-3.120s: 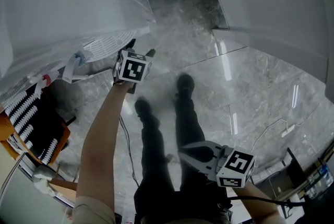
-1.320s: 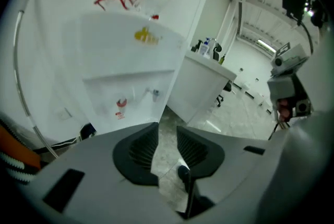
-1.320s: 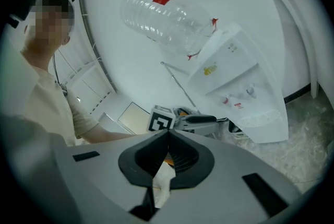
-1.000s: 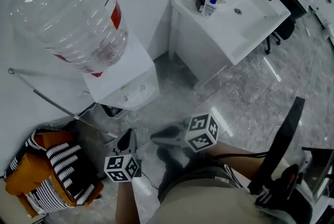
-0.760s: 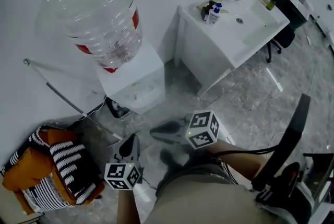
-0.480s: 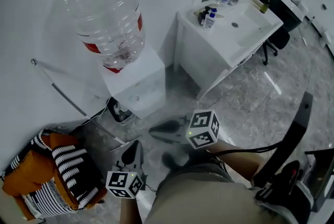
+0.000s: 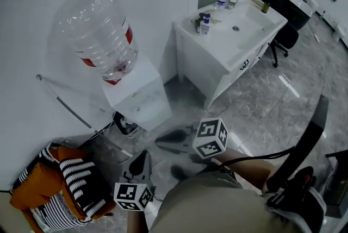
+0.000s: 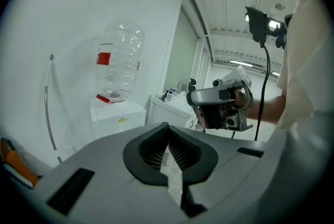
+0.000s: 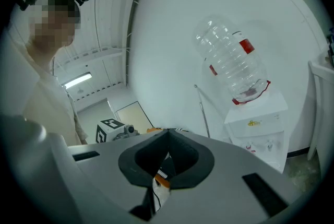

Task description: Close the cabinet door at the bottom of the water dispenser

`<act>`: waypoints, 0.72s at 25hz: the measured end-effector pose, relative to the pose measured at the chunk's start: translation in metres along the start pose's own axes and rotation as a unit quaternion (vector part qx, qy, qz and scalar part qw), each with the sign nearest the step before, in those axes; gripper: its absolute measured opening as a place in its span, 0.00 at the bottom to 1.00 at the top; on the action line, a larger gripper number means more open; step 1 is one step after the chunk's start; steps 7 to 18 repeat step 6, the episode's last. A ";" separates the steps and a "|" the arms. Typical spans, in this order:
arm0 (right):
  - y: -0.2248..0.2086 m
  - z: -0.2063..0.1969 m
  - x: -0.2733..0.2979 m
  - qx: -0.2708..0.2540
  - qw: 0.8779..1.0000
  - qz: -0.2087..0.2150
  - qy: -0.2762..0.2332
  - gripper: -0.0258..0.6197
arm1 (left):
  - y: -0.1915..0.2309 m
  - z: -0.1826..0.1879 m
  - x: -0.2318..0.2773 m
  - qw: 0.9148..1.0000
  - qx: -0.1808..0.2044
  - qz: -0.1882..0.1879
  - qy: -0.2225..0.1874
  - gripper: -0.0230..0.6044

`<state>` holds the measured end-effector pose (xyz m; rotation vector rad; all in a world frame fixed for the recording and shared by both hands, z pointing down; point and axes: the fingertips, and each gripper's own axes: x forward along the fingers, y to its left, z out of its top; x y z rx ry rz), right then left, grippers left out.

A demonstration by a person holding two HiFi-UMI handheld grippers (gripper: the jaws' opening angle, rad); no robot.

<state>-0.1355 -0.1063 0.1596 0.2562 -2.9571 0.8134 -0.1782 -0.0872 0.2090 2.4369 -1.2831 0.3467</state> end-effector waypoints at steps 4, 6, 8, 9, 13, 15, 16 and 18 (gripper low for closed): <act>0.004 -0.007 -0.054 -0.002 1.000 0.013 -0.001 0.06 | -0.052 0.007 0.024 1.000 -0.005 0.011 -0.009 0.02; 0.007 -0.014 -0.085 -0.002 1.000 0.019 0.001 0.06 | -0.084 0.007 0.036 1.000 -0.012 0.015 -0.012 0.02; 0.007 -0.014 -0.085 -0.002 1.000 0.019 0.001 0.06 | -0.084 0.007 0.036 1.000 -0.012 0.015 -0.012 0.02; 0.007 -0.014 -0.085 -0.002 1.000 0.019 0.001 0.06 | -0.084 0.007 0.036 1.000 -0.012 0.015 -0.012 0.02; 0.007 -0.014 -0.085 -0.002 1.000 0.019 0.001 0.06 | -0.084 0.007 0.036 1.000 -0.012 0.015 -0.012 0.02; 0.007 -0.014 -0.085 -0.002 1.000 0.019 0.001 0.06 | -0.084 0.007 0.036 1.000 -0.012 0.015 -0.012 0.02; 0.007 -0.014 -0.085 -0.002 1.000 0.019 0.001 0.06 | -0.084 0.007 0.036 1.000 -0.012 0.015 -0.012 0.02; 0.007 -0.014 -0.085 -0.002 1.000 0.019 0.001 0.06 | -0.084 0.007 0.036 1.000 -0.012 0.015 -0.012 0.02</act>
